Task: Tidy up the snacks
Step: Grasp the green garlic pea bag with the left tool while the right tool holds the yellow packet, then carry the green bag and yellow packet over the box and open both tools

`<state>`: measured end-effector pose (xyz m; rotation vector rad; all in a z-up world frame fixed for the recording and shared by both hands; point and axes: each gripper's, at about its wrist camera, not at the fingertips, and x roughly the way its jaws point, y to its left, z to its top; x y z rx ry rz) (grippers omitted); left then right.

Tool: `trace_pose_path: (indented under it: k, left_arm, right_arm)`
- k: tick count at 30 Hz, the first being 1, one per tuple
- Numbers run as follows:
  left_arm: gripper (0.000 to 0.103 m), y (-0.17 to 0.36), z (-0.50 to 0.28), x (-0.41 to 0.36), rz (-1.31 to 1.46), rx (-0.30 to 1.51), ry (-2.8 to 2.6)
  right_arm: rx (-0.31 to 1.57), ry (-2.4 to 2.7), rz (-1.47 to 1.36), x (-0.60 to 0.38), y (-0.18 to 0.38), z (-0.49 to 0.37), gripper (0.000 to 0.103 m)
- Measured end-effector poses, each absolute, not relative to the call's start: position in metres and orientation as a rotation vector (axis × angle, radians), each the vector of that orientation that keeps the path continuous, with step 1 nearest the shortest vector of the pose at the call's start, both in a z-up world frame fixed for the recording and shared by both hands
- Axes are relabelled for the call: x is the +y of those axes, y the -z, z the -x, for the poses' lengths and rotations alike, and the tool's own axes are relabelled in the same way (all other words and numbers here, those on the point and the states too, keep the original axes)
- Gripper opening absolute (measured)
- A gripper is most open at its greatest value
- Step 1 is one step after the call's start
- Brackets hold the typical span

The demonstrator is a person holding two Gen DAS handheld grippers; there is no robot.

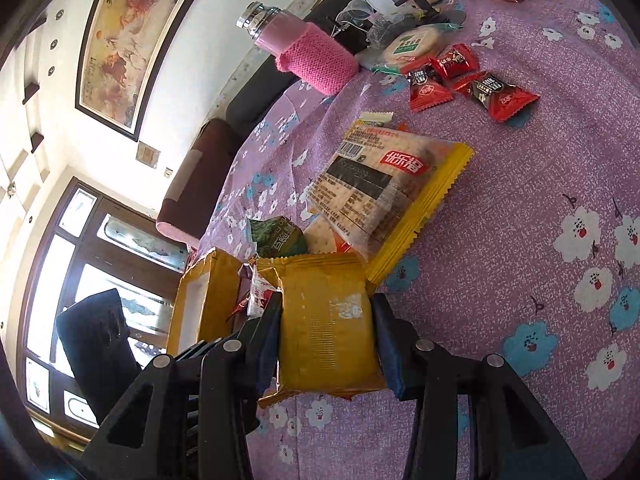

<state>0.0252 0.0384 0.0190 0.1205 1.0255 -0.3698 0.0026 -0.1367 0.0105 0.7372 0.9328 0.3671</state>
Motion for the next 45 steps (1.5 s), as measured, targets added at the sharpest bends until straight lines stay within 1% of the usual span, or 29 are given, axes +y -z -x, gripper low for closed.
trace_pose_path:
  k: [3,7,15,22,28,33,37,40,45]
  left_arm:
    - [0.032,-0.018,-0.022,0.032,-0.159,1.007,0.348]
    - [0.031,-0.023,-0.014,0.037,-0.122,0.992,0.338]
    - [0.031,-0.071,0.042,0.068,-0.02,0.885,0.335]
    - [0.031,-0.093,0.098,0.151,0.133,0.827,0.203]
    - [0.031,-0.118,0.13,0.23,0.194,0.77,0.059]
    - [0.032,-0.126,0.128,0.28,0.22,0.761,-0.013]
    - [0.032,-0.119,0.108,0.301,0.229,0.788,-0.023]
    - [0.032,-0.106,0.088,0.312,0.242,0.821,-0.027]
    - [0.032,-0.081,0.059,0.328,0.26,0.887,-0.039]
  right_arm:
    - [0.921,-0.362,-0.718,-0.136,-0.013,-0.001,0.044]
    - [0.913,-0.361,-0.711,-0.136,-0.014,0.0,0.044]
    - [0.853,-0.377,-0.629,-0.126,-0.028,0.007,0.044]
    - [0.841,-0.382,-0.62,-0.122,-0.028,0.01,0.044]
    - [0.827,-0.356,-0.538,-0.105,-0.041,0.019,0.044]
    - [0.834,-0.456,-0.471,-0.056,-0.075,0.039,0.044]
    - [0.874,-0.569,-0.382,0.007,-0.097,0.04,0.043]
    - [0.93,-0.638,-0.338,0.052,-0.096,0.035,0.043]
    - [1.038,-0.7,-0.281,0.117,-0.074,0.027,0.043]
